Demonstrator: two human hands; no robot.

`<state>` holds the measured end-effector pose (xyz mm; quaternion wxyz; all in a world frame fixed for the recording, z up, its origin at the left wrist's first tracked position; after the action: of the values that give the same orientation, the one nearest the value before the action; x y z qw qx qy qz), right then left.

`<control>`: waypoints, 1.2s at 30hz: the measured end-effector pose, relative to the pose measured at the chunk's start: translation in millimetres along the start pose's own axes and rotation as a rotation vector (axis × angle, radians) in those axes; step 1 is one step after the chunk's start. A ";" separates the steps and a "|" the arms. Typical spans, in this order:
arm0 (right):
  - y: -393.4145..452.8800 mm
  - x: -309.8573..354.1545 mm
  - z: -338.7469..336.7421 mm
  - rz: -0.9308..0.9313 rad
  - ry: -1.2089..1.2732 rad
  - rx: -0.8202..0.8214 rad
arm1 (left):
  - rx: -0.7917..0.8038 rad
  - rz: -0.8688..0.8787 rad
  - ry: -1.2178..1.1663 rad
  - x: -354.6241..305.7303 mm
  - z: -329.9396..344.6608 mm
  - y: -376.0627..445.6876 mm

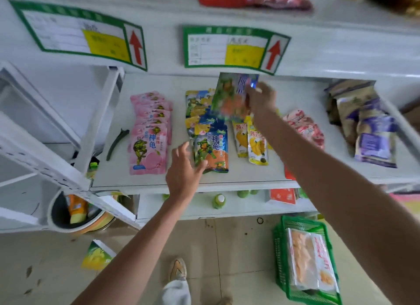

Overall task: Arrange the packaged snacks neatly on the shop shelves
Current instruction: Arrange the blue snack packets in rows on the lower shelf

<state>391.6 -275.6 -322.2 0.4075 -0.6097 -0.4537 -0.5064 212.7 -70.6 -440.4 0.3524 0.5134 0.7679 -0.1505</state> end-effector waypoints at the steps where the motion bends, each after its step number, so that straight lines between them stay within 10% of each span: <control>1: -14.3 -12.3 -9.6 0.028 -0.028 0.052 | -0.040 0.019 -0.031 -2.7 -6.0 -3.2; 4: -55.0 -36.6 -37.6 0.043 -0.054 0.158 | -0.138 0.047 -0.097 -10.0 -25.5 -16.9; 12: -179.8 -25.4 -102.2 -0.099 0.075 0.389 | 0.239 -0.175 -0.753 -97.0 -68.1 -113.6; 26: -338.7 29.9 -199.6 -0.334 -0.120 0.265 | 0.161 0.156 -0.435 -167.8 -131.8 -233.0; 36: -364.6 55.5 -218.9 -0.320 0.031 0.350 | 0.197 0.137 -0.652 -185.3 -189.4 -246.8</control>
<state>-10.6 -383.6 -219.9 0.4285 -0.4419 -0.6192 -0.4875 -39.7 -190.3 -210.0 0.5371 0.5204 0.5604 -0.3560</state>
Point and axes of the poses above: each hand's wrist, its own y-axis towards the middle knuckle, its own z-axis out of the palm, x = y × z, the point moved 6 cm from there along y, towards the middle knuckle, and after that the axes turned 3 degrees about -z, right-handed, at the moved point
